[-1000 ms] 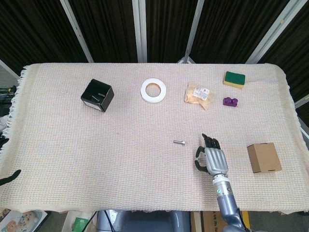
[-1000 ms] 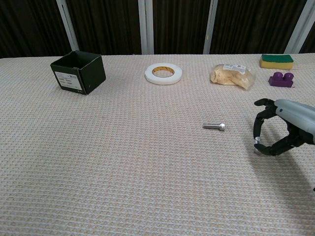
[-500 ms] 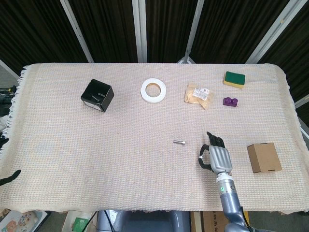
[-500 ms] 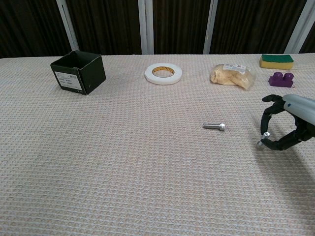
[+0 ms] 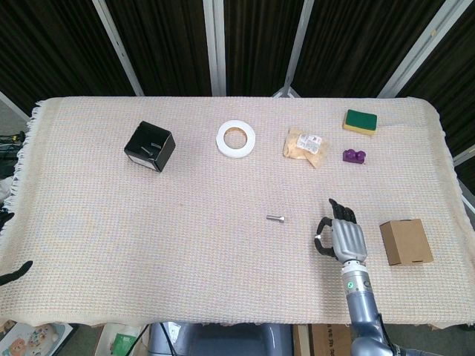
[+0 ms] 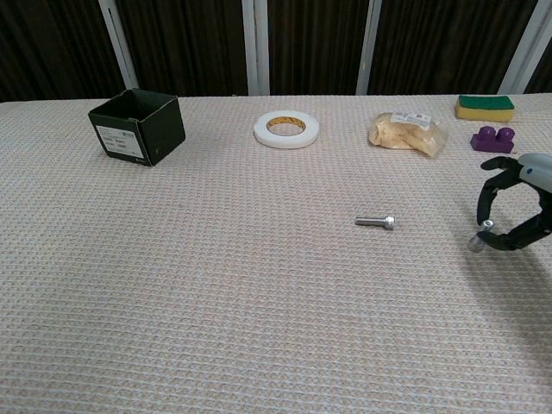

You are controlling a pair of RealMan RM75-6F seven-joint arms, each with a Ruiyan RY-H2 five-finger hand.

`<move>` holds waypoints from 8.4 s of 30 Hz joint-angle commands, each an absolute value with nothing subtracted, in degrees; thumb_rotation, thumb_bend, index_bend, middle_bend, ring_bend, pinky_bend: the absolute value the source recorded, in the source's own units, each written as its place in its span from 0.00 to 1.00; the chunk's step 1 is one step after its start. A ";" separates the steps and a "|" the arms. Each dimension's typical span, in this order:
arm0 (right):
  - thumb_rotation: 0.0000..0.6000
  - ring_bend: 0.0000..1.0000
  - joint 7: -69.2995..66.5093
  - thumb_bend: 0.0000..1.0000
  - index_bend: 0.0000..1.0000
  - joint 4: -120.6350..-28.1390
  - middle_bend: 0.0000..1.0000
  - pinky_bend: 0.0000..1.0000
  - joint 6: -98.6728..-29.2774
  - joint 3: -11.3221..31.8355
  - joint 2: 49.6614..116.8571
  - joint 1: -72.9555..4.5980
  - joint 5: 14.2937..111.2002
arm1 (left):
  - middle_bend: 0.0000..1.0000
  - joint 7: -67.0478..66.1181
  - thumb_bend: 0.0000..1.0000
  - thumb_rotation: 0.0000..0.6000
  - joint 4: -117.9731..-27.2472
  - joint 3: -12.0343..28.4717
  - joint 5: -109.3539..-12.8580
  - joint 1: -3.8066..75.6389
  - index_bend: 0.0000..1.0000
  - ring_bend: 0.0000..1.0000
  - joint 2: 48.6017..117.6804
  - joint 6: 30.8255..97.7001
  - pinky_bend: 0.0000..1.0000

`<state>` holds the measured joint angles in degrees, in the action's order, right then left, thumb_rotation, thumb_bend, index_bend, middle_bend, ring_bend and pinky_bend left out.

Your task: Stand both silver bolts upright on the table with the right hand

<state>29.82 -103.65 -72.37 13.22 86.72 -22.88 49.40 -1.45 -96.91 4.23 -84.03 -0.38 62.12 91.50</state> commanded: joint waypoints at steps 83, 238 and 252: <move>1.00 0.00 45.44 0.24 0.17 -110.75 0.00 0.01 -80.89 13.64 89.75 -32.56 43.09 | 0.15 -1.42 0.15 1.00 -97.00 4.37 -83.64 -0.32 0.17 0.01 62.06 91.24 0.05; 1.00 0.02 46.11 0.38 0.46 -87.92 0.00 0.01 -78.02 25.45 109.98 -42.74 33.91 | 0.15 -0.64 0.15 1.00 -96.94 5.18 -80.75 1.25 0.17 0.01 61.36 88.46 0.05; 1.00 0.00 47.31 0.36 0.27 -97.61 0.00 0.00 -79.65 25.12 104.71 -41.67 34.07 | 0.15 -0.51 0.15 1.00 -96.82 5.38 -80.47 1.24 0.17 0.01 61.39 88.54 0.05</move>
